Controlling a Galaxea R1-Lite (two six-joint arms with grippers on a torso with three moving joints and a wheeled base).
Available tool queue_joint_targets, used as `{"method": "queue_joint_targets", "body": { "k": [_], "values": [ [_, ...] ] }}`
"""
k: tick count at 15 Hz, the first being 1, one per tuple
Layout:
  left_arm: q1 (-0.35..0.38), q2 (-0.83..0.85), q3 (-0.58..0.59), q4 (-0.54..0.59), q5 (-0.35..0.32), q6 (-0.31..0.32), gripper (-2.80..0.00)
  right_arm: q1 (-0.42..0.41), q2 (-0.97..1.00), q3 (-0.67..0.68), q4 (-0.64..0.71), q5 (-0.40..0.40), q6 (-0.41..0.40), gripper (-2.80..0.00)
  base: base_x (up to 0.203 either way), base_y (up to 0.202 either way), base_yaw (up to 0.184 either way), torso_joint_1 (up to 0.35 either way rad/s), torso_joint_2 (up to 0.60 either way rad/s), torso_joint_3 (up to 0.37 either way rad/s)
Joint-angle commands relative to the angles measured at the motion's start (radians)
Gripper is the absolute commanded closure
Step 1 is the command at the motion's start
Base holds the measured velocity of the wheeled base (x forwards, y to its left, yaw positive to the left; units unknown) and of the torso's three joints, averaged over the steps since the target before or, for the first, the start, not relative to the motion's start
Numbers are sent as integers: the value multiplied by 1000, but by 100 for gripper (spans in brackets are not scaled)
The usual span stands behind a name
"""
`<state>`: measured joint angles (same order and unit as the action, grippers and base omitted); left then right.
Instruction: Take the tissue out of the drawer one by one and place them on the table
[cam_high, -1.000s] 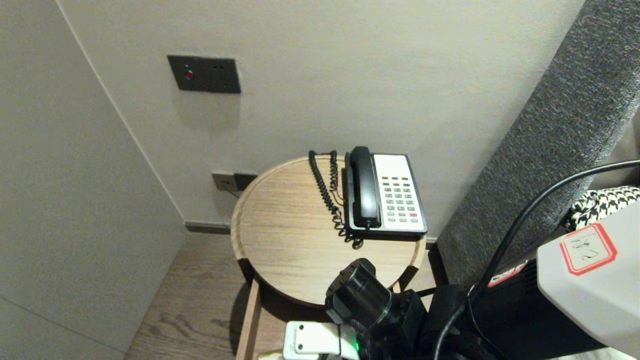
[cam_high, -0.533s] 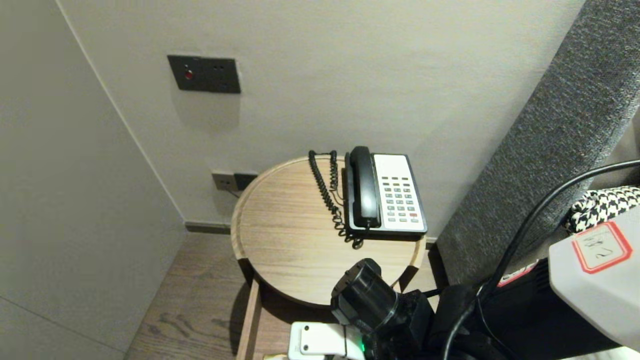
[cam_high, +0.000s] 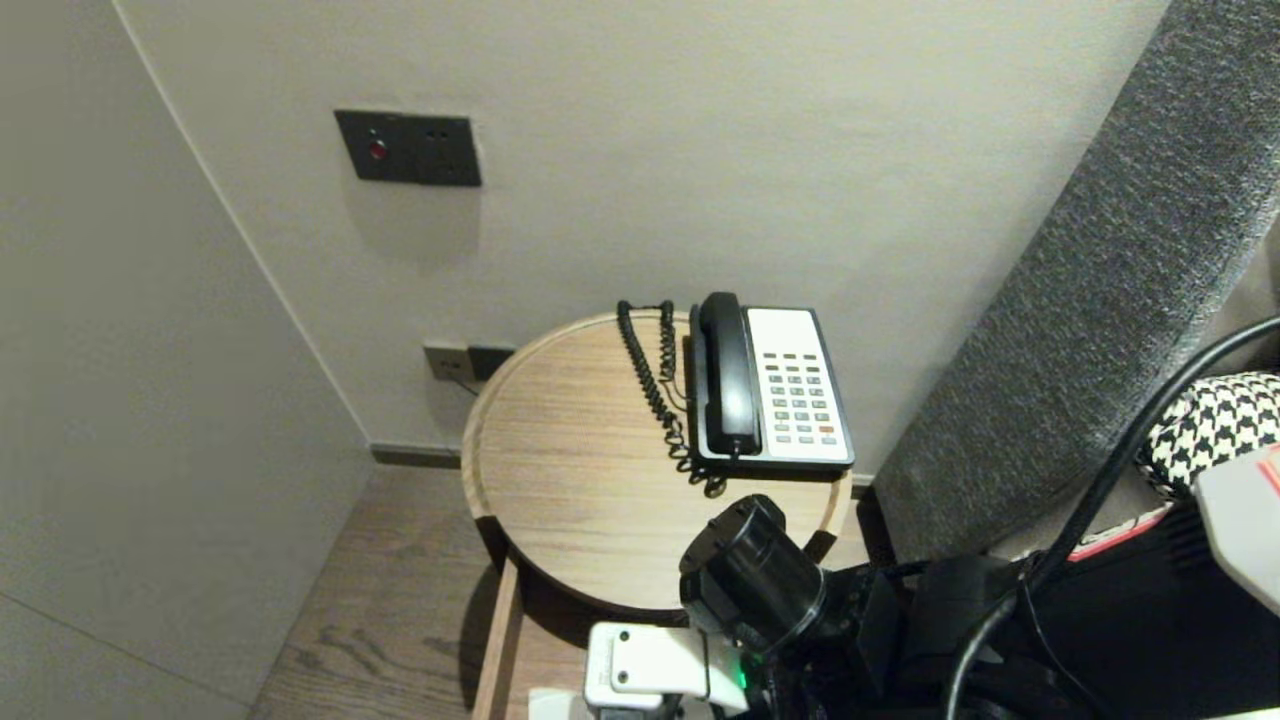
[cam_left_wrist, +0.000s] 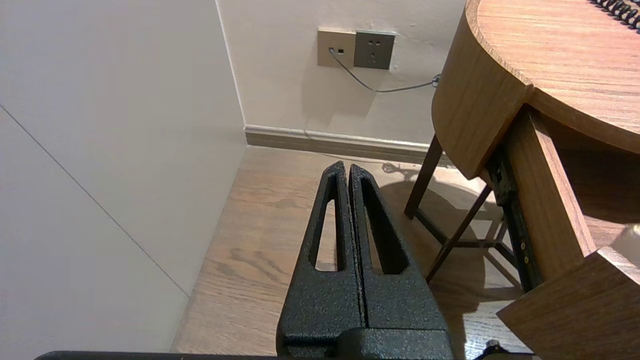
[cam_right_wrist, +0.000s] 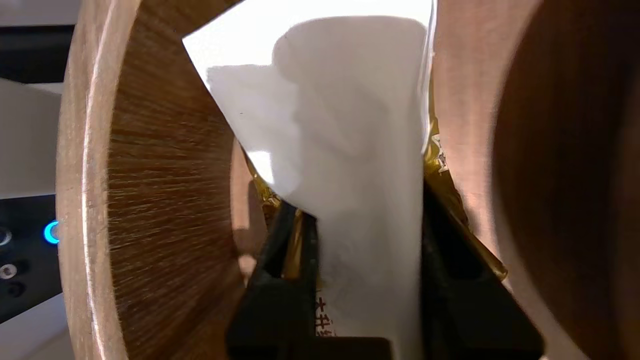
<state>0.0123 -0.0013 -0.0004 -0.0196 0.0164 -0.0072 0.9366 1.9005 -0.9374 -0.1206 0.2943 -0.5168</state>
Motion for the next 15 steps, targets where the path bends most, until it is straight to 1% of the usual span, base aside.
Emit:
{"method": "queue_joint_targets", "body": {
  "k": [1, 15],
  "values": [
    [0, 0, 0, 0, 0, 0, 0, 5, -28, -1, -2, 0, -1, 0, 0, 0, 0, 0, 0, 0],
    [0, 0, 0, 0, 0, 0, 0, 5, -32, 31, -1, -9, 0, 0, 0, 0, 0, 0, 0, 0]
  ]
}}
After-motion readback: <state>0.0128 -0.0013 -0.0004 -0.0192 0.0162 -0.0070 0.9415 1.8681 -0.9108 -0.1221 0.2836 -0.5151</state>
